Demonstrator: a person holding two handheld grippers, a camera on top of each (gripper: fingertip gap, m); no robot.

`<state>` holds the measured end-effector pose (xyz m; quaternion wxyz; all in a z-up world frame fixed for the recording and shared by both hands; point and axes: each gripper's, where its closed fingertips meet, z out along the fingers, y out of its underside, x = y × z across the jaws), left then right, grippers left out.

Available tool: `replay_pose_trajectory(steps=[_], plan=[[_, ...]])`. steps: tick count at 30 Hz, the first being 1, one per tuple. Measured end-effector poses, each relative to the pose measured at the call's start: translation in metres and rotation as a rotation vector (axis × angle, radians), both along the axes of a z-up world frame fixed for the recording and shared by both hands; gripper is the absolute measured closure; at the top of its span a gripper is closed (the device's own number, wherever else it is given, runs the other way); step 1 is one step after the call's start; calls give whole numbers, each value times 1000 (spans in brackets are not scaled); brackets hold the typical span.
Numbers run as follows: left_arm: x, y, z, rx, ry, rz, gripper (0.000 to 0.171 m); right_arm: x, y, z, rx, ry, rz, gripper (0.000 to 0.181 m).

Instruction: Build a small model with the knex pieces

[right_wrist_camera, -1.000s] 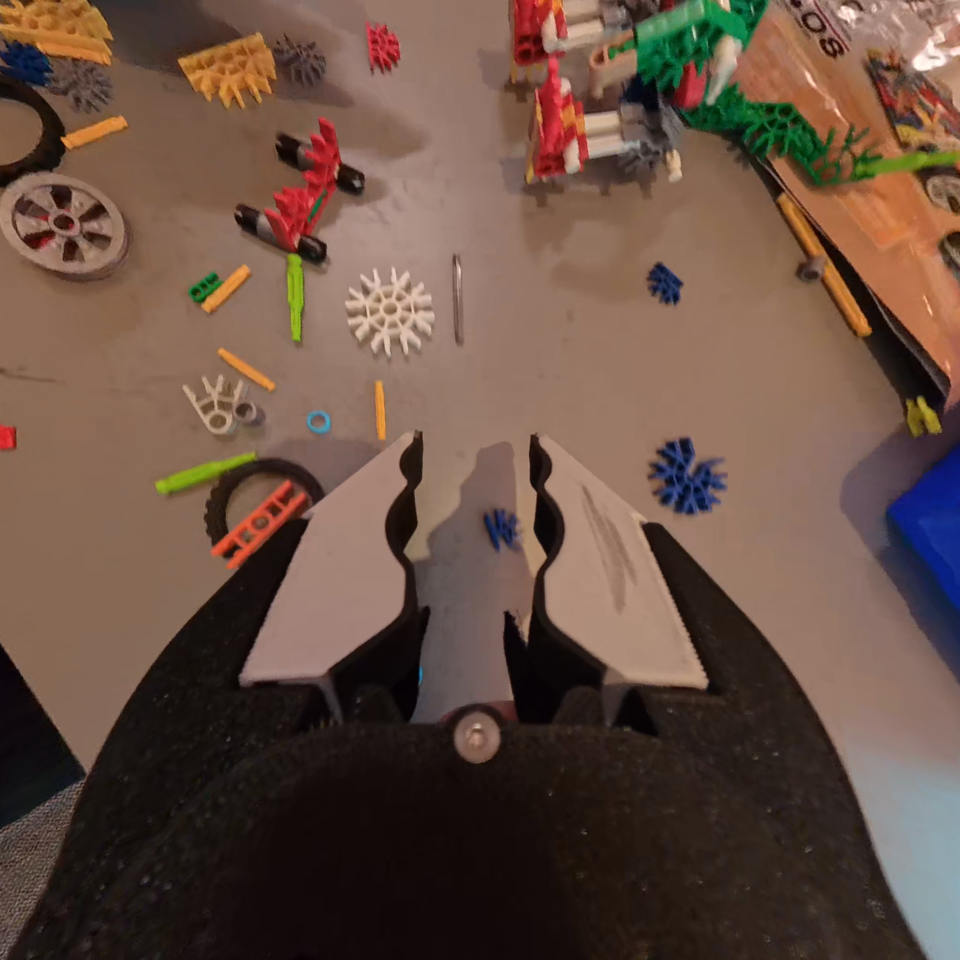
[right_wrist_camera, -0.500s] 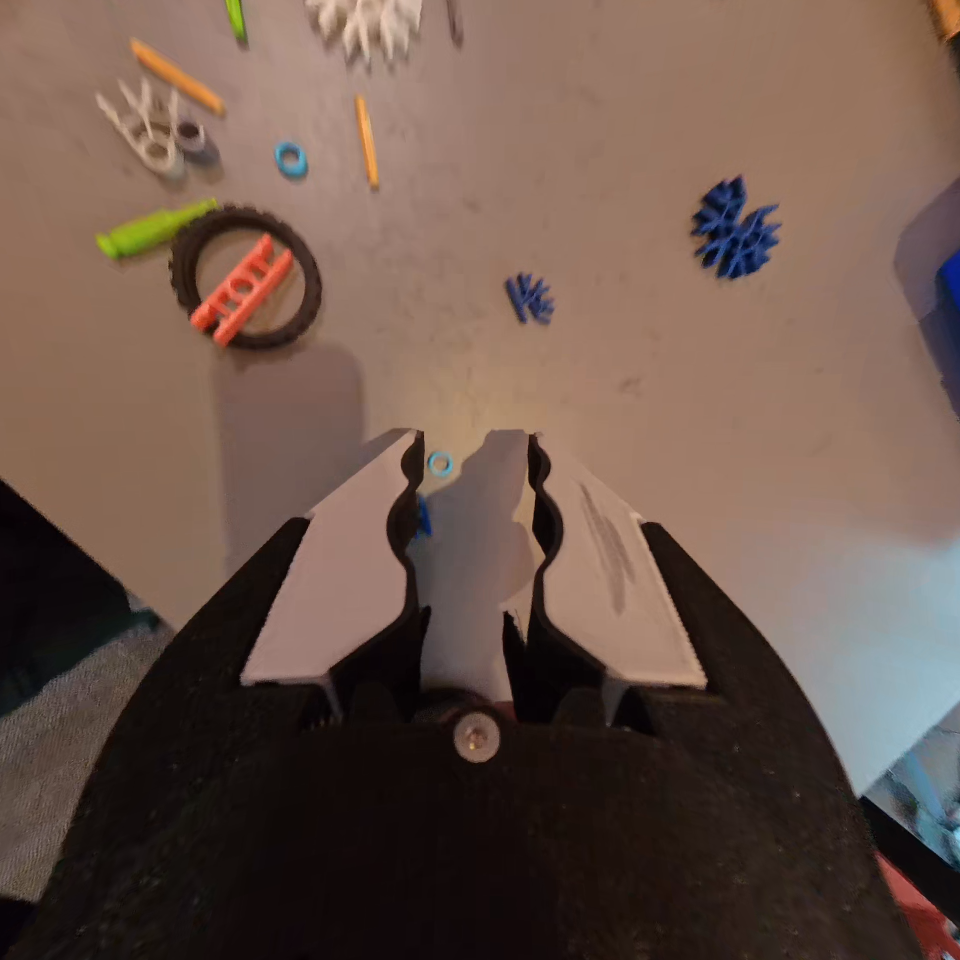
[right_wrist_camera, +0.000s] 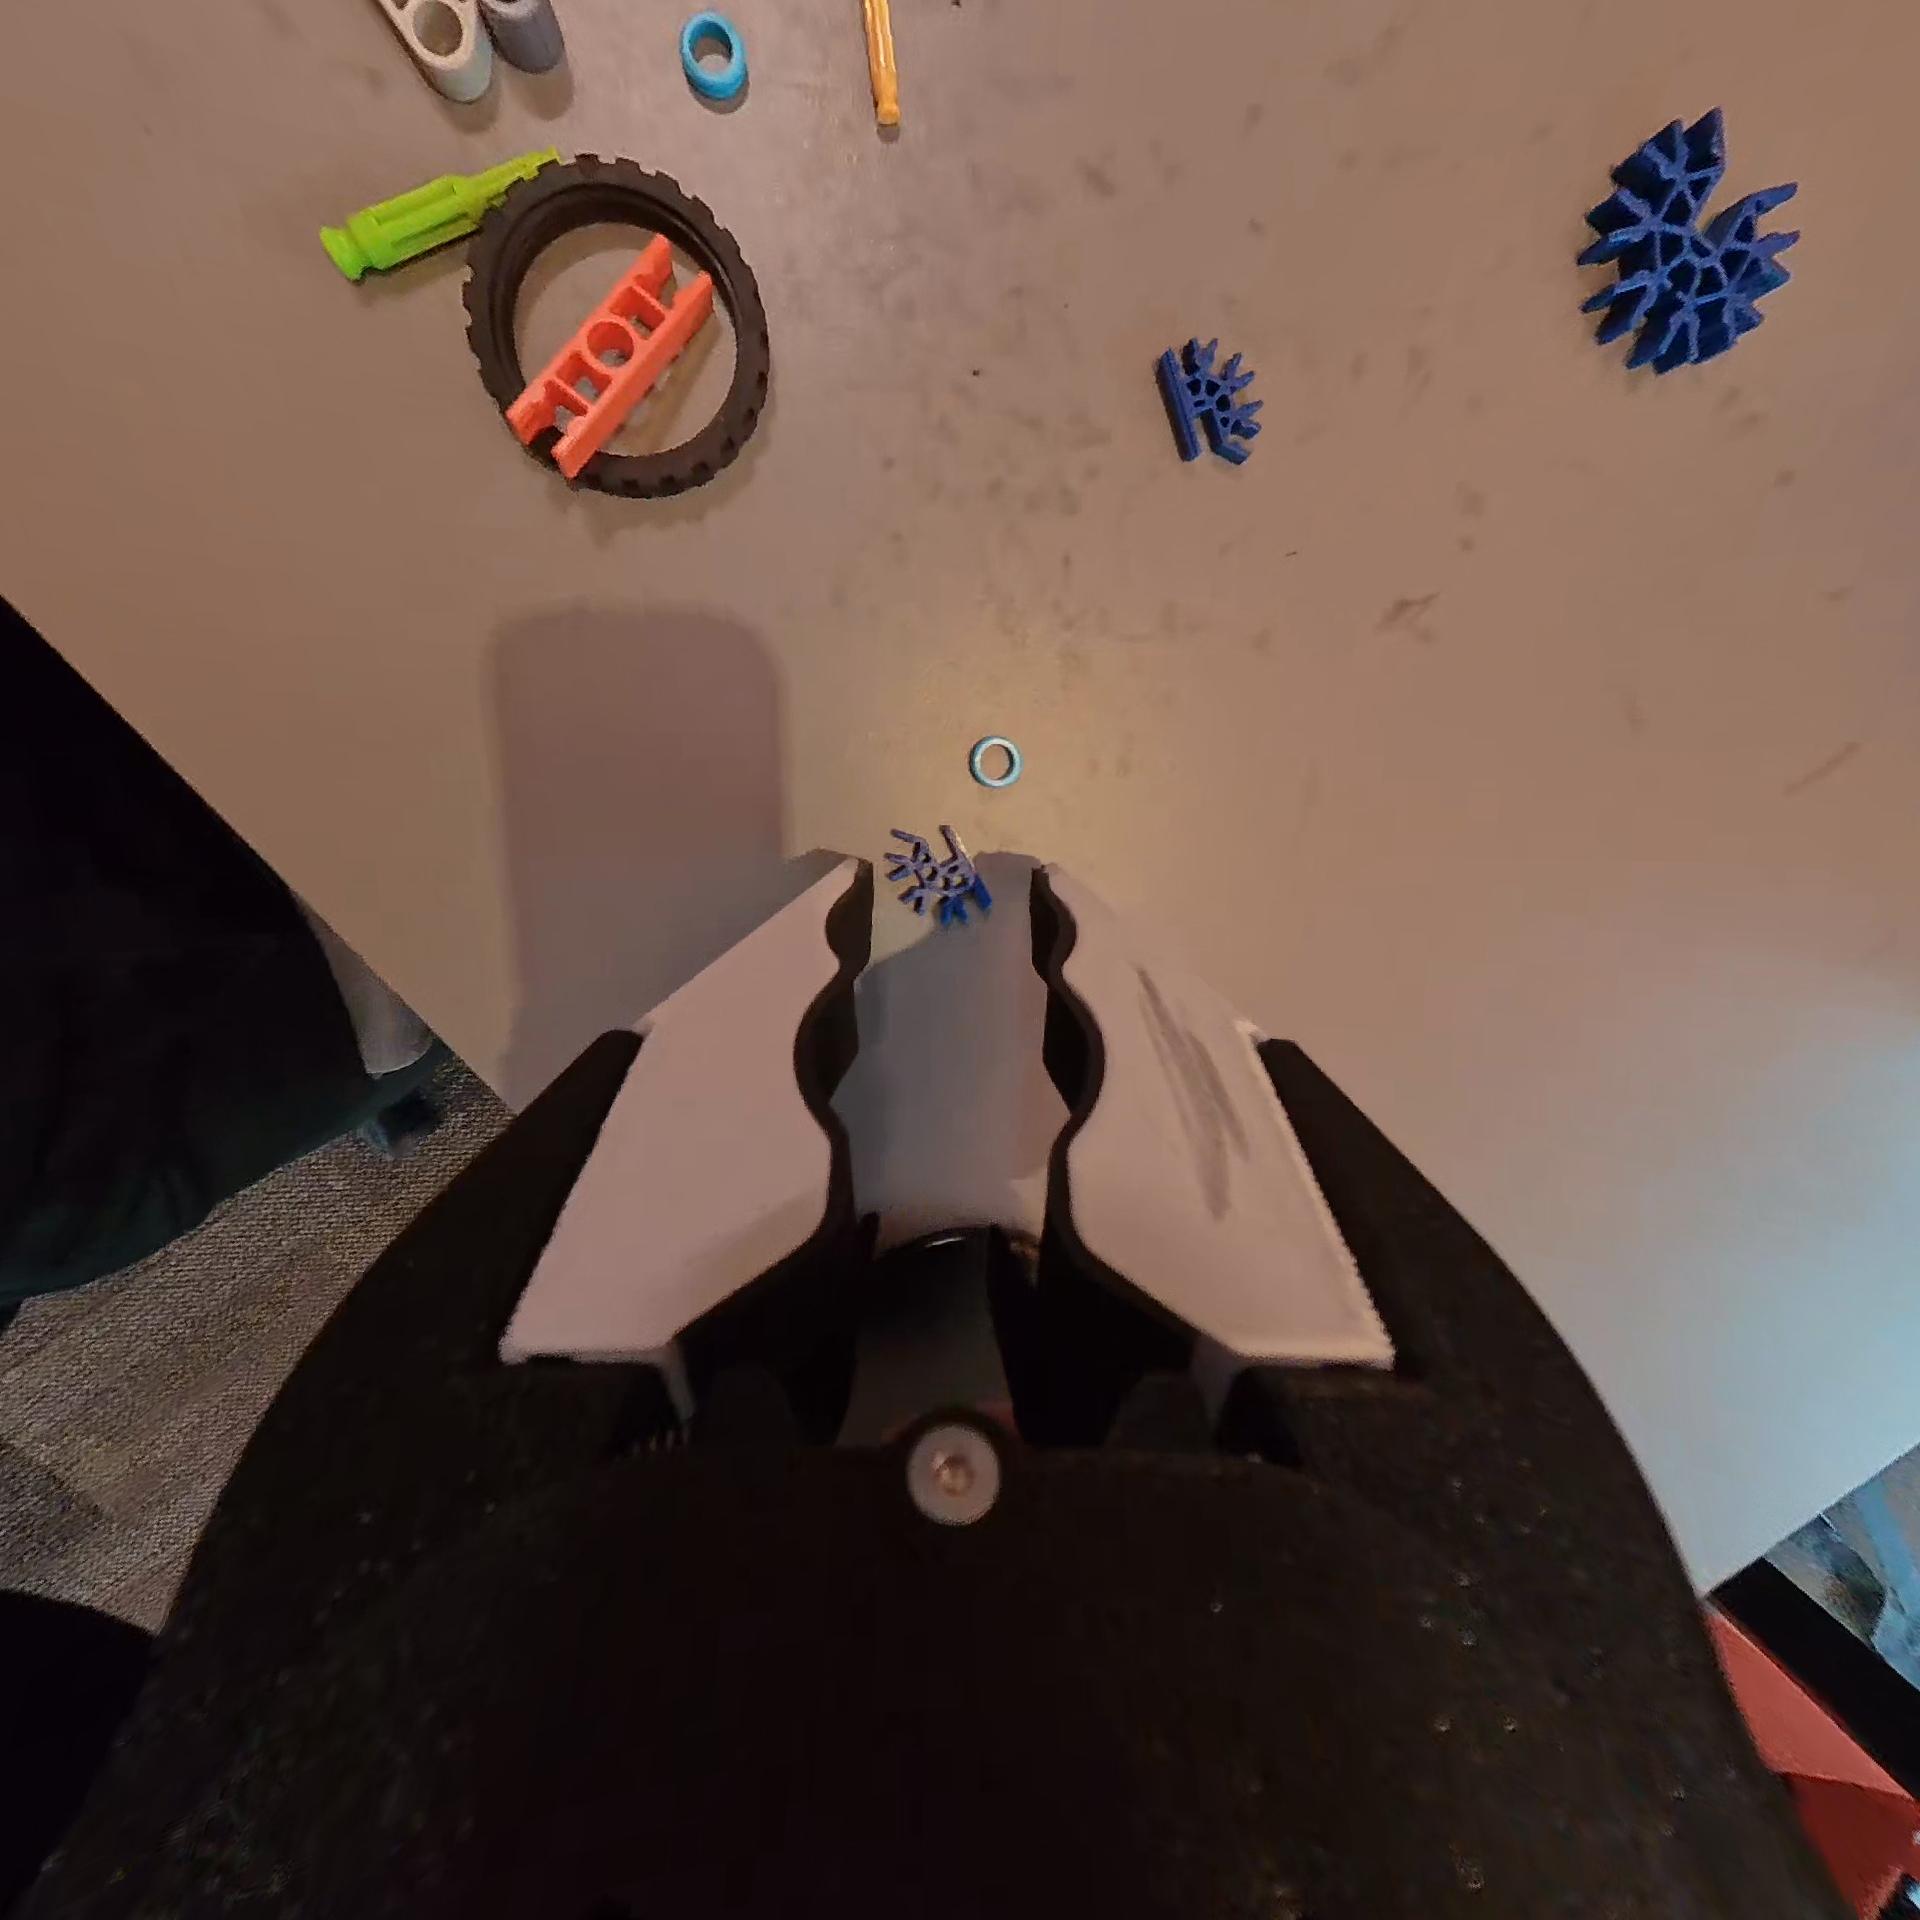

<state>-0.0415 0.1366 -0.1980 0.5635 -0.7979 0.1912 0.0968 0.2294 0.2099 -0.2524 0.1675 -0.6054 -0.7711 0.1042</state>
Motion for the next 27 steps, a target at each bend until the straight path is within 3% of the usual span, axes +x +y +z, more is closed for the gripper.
replay_pose_trajectory(steps=[10,15,19,24,27], plan=[[-1,0,-1,-2,17,4,144,1,-5,-2,-67,37,-28,165],[8,1,15,40,70,-13,144,-8,-7,14,-51,106,-7,165],[61,10,25,-14,70,-156,142,-26,-3,27,-49,176,11,165],[126,33,8,-155,161,-319,141,-39,4,19,-63,167,18,165],[143,57,-4,-220,170,-352,140,-44,4,17,-72,174,27,165]])
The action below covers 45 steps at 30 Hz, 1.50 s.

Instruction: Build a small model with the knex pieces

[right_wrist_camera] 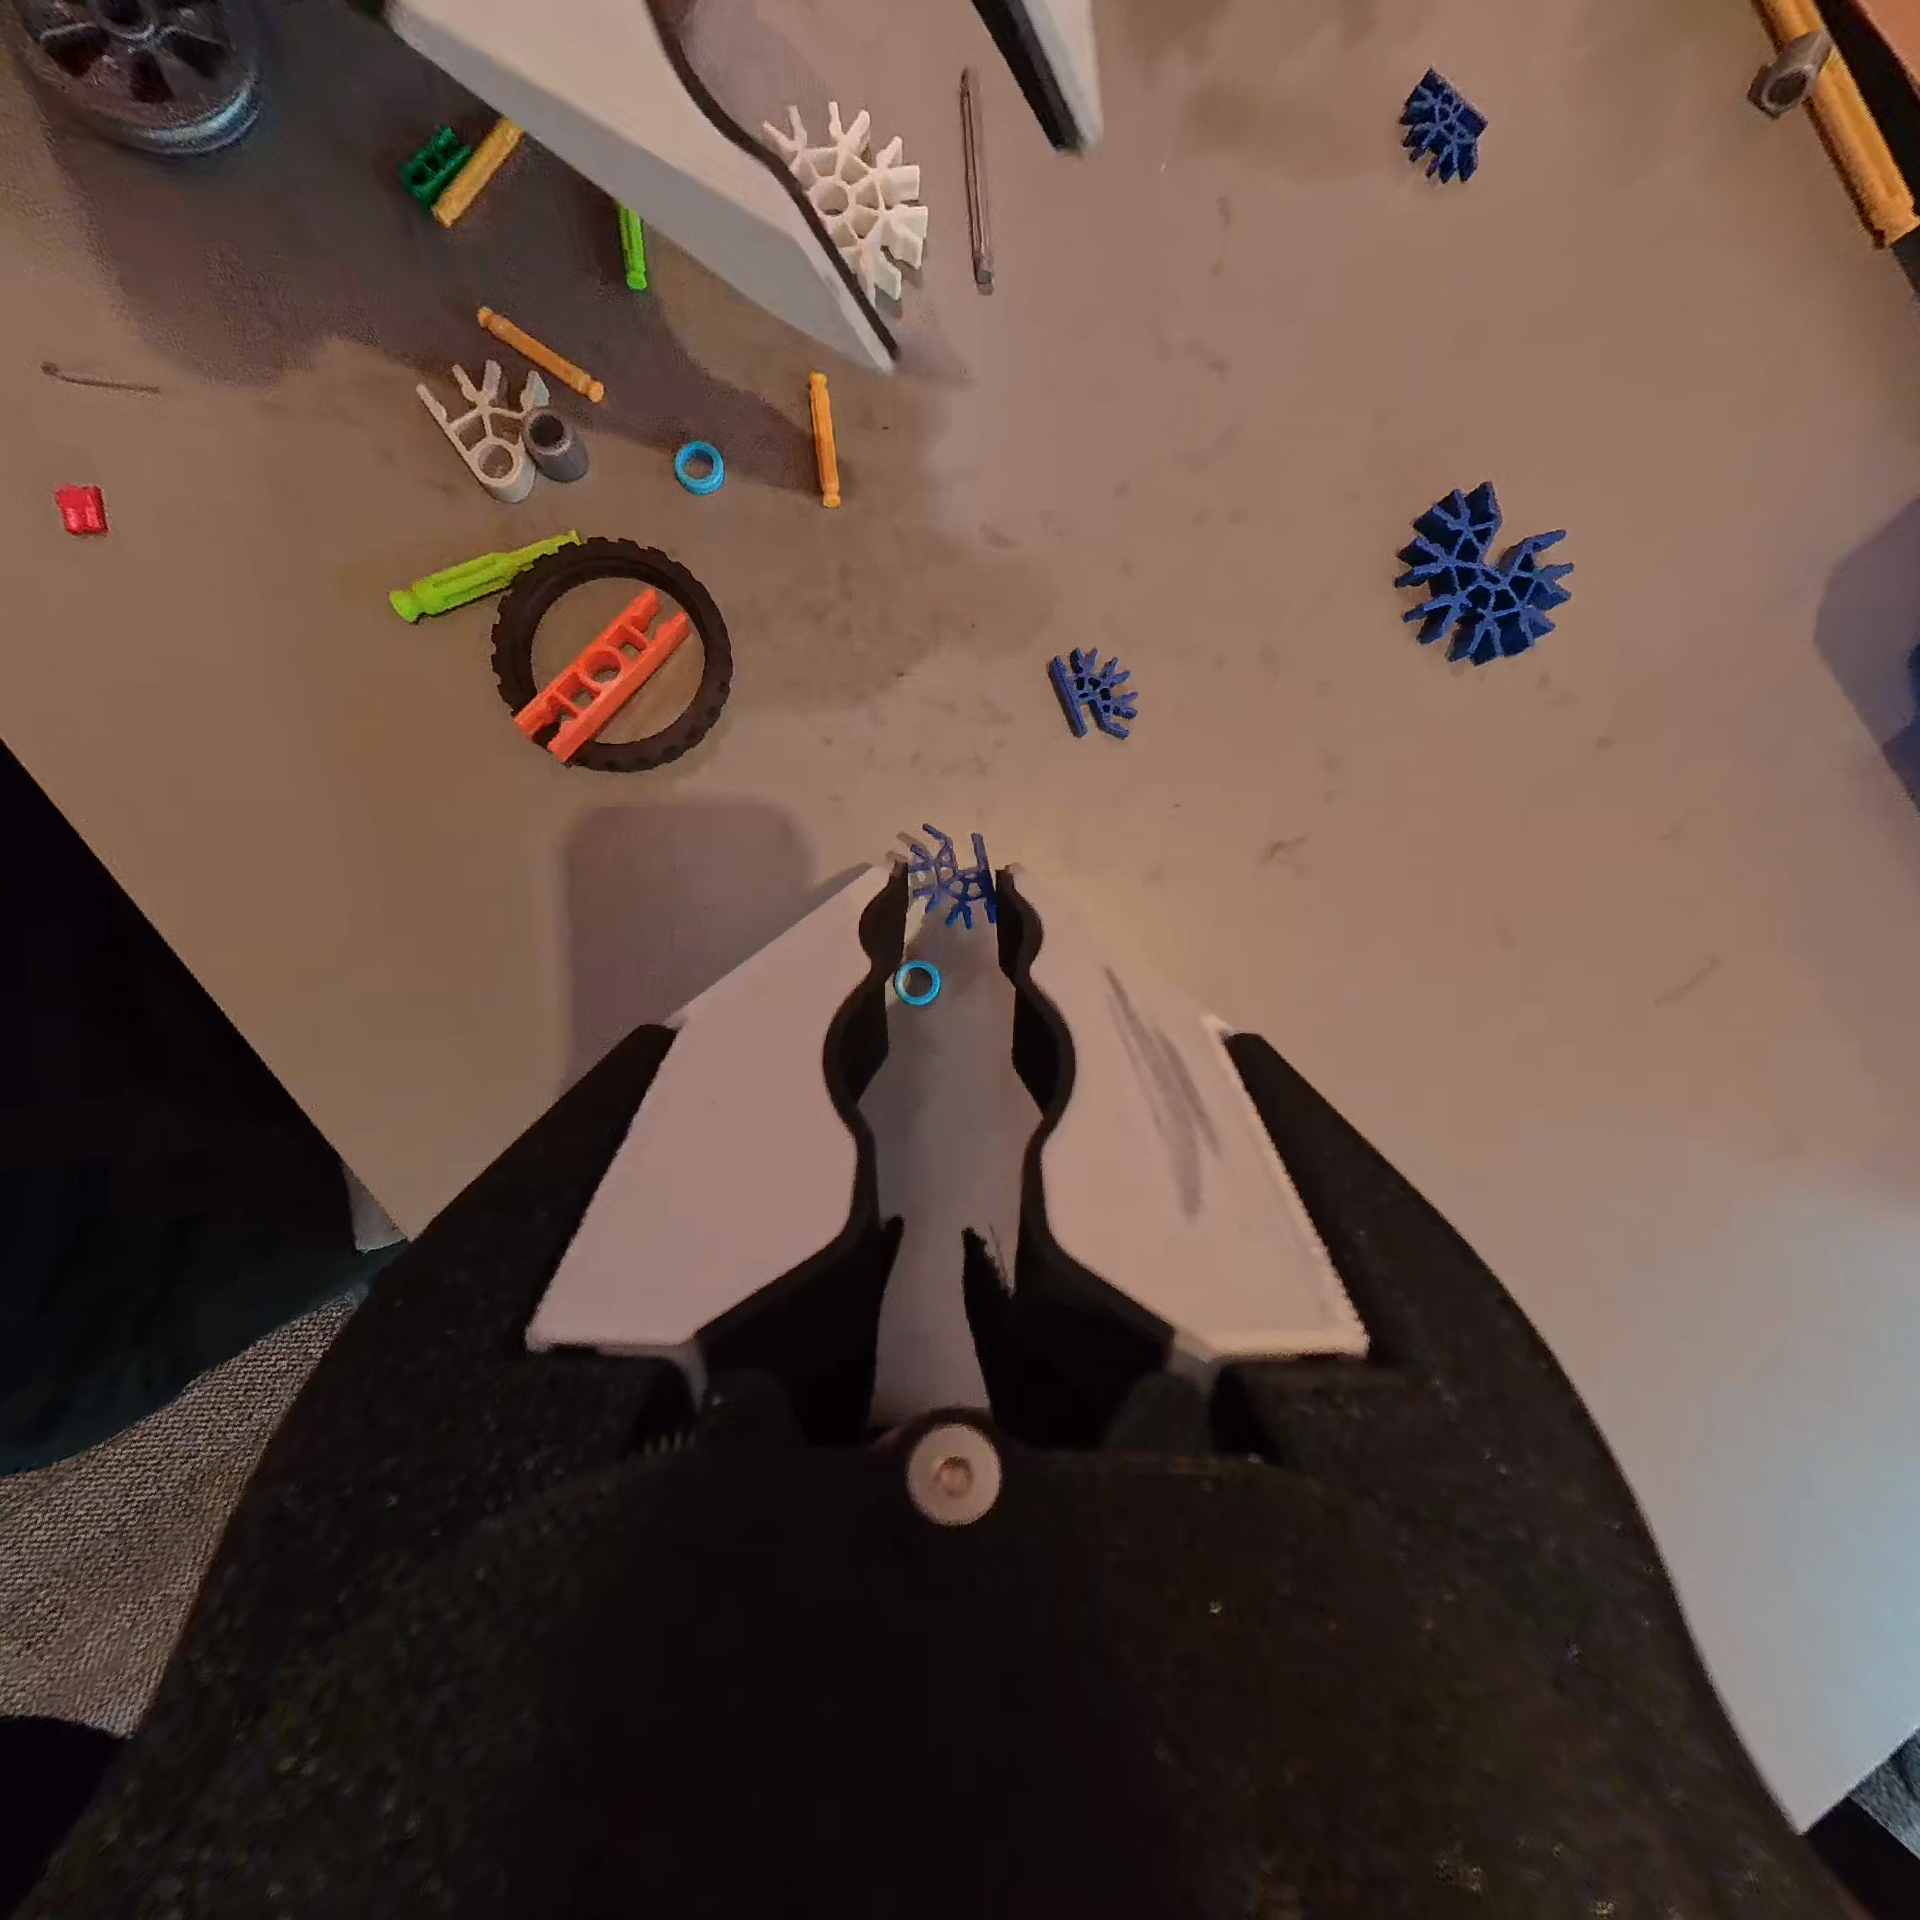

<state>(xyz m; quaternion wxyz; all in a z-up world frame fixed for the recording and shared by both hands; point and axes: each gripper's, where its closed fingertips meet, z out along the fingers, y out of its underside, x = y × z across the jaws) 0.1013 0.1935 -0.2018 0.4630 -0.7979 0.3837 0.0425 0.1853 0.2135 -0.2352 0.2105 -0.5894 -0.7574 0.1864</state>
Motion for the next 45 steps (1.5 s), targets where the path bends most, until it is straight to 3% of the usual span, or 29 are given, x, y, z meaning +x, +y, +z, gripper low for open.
replay_pose_trajectory(steps=[6,15,23,33,41,45], plan=[[26,30,-18,-114,-33,-61,140,-1,0,-4,-15,7,3,165],[41,39,-37,-238,-63,-97,143,-4,1,-6,-37,24,9,165],[45,45,-50,-265,-77,-101,160,-4,2,-9,-45,20,7,165],[31,32,-44,-190,47,-133,171,-16,3,-11,-74,37,13,166],[21,8,-48,-263,57,-172,171,-29,0,-13,-72,29,44,165],[12,10,-39,-249,25,-155,159,-34,-2,-14,-62,20,64,165]])
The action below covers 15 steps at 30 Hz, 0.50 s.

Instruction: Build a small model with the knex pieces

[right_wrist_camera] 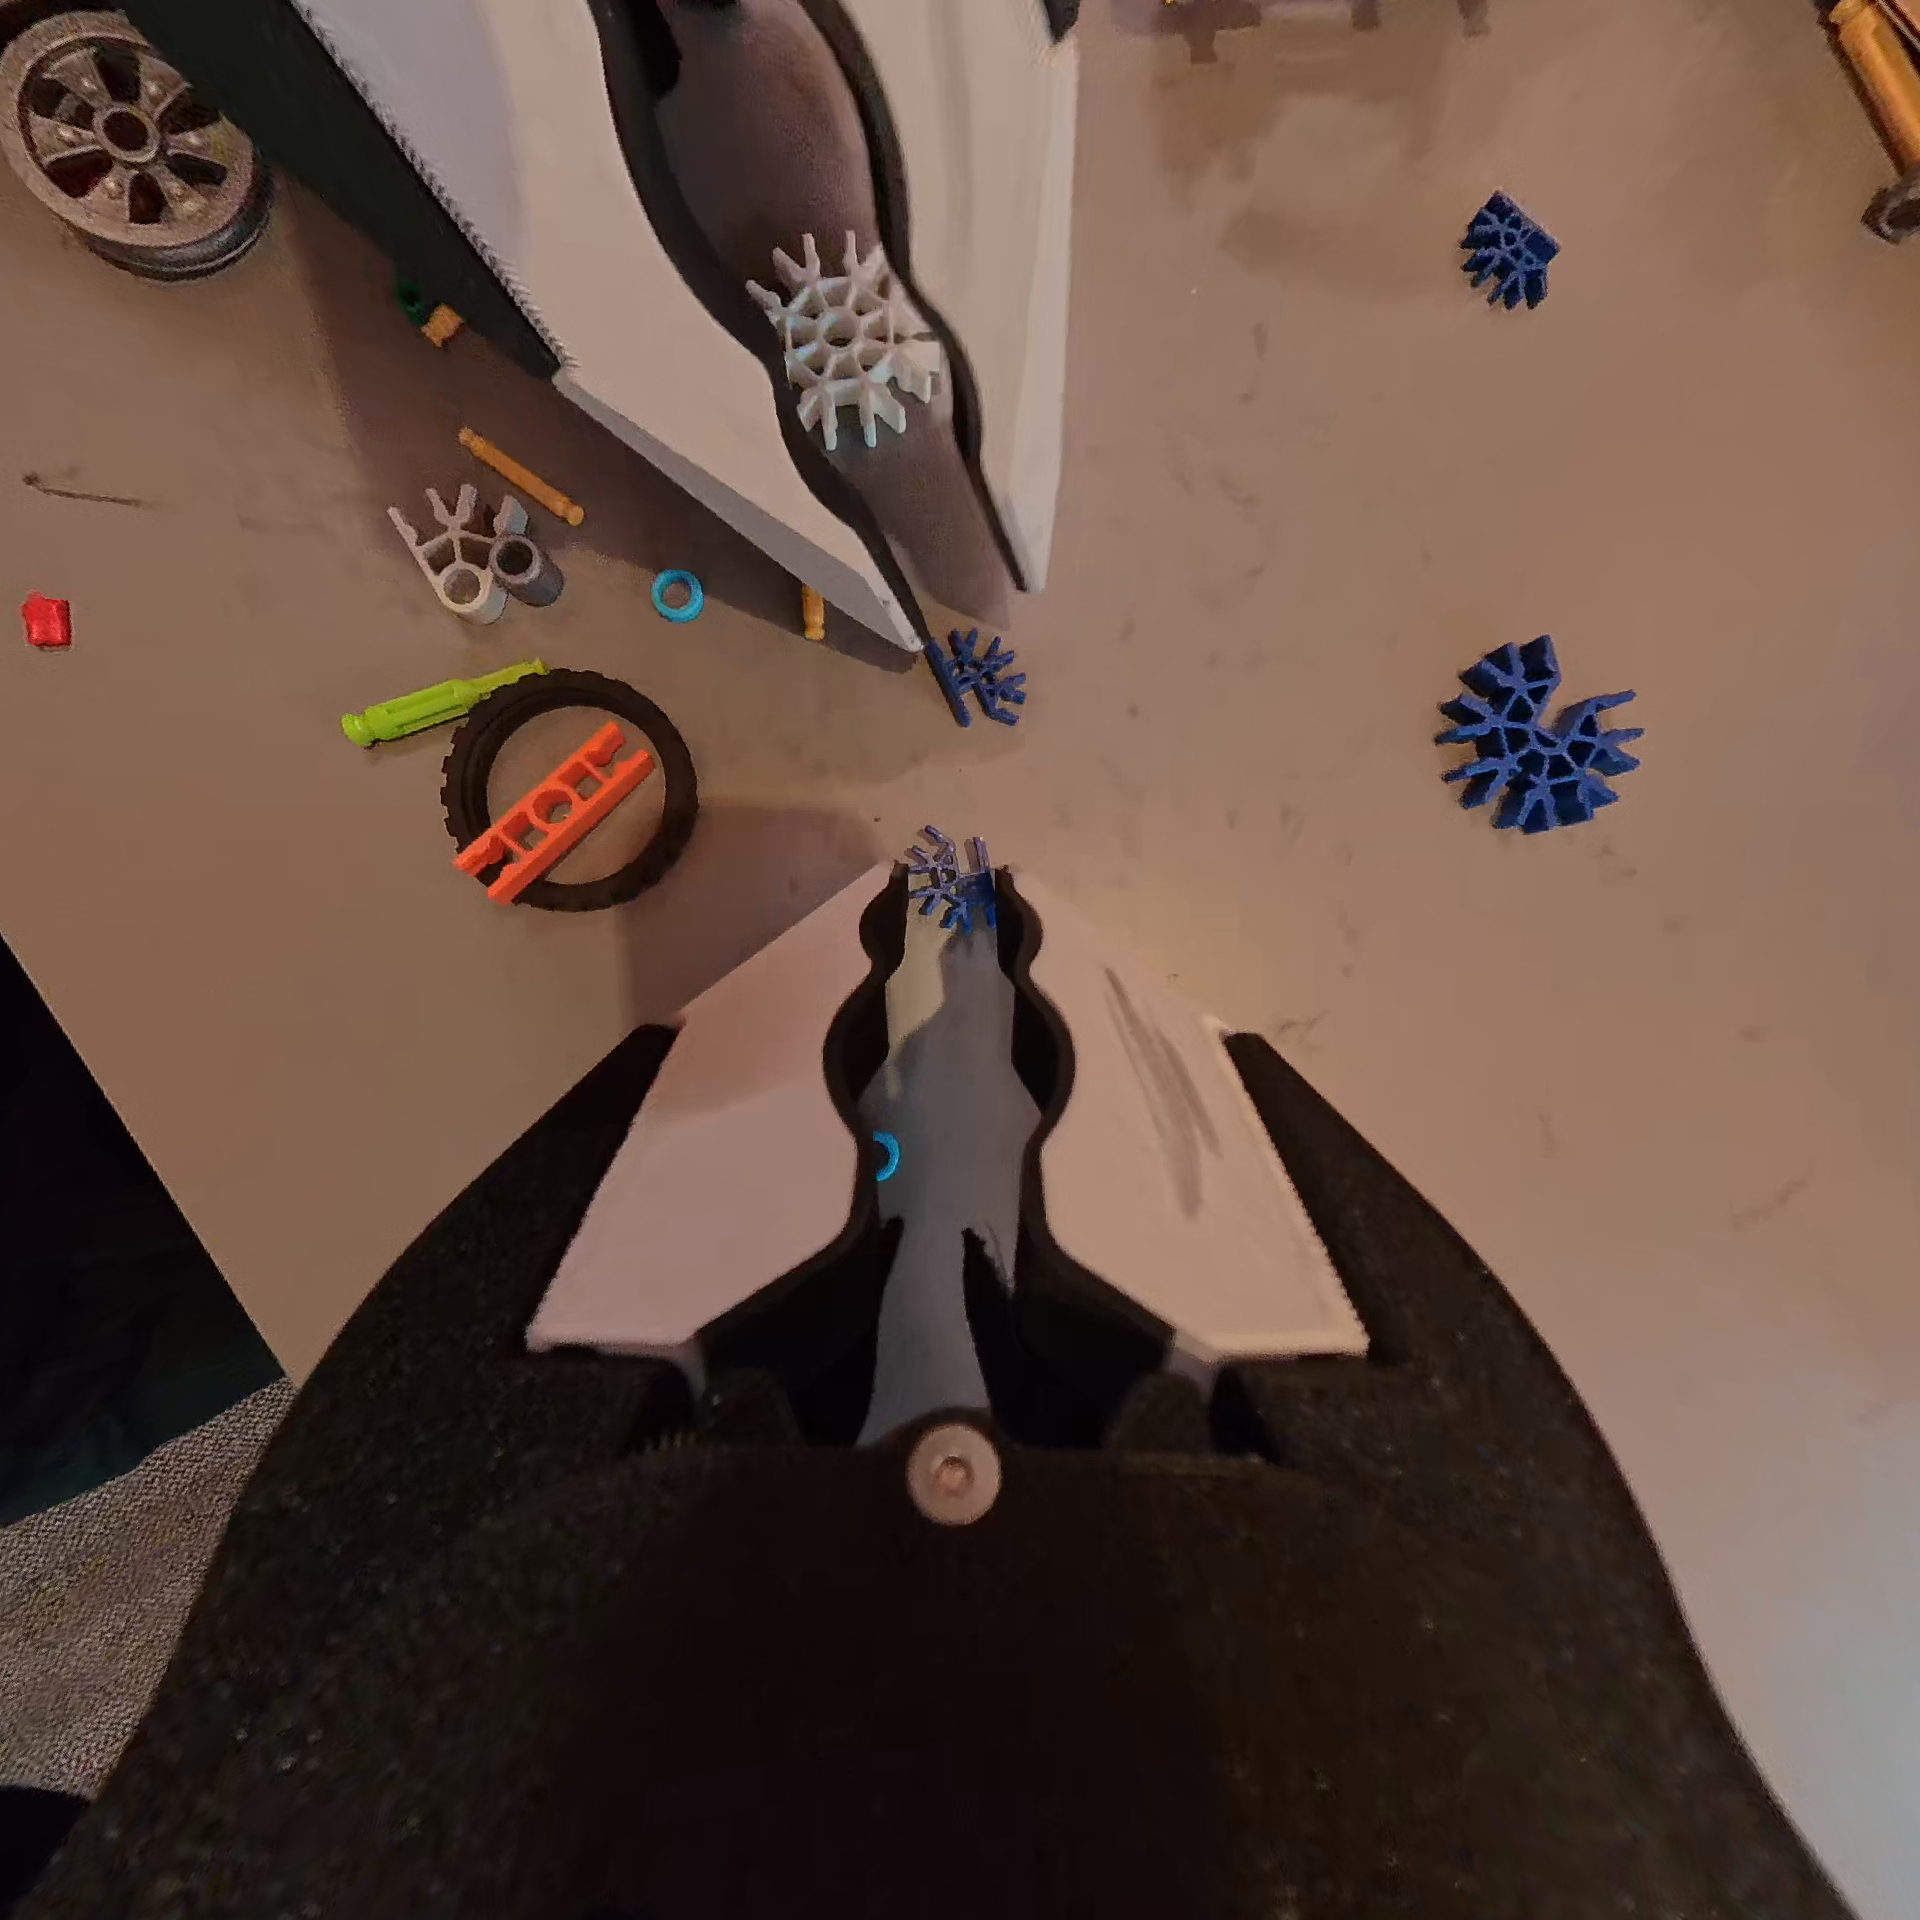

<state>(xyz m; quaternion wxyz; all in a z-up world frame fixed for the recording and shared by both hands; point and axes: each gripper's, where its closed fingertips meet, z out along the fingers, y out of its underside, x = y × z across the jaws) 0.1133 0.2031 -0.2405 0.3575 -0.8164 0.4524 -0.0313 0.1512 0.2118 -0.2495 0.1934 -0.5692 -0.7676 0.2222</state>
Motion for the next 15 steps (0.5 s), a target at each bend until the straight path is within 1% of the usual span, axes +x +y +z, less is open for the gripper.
replay_pose_trajectory(steps=[2,6,10,15], plan=[[-2,2,1,0,-9,9,153,-3,-1,-1,2,-3,7,165],[-2,2,-10,-41,4,3,153,-7,-1,-3,1,-7,11,165],[6,1,-12,-50,-11,-22,163,-8,0,-3,-2,-2,14,166],[7,3,-12,-41,-10,-23,164,-8,-1,-3,-1,3,13,166]])
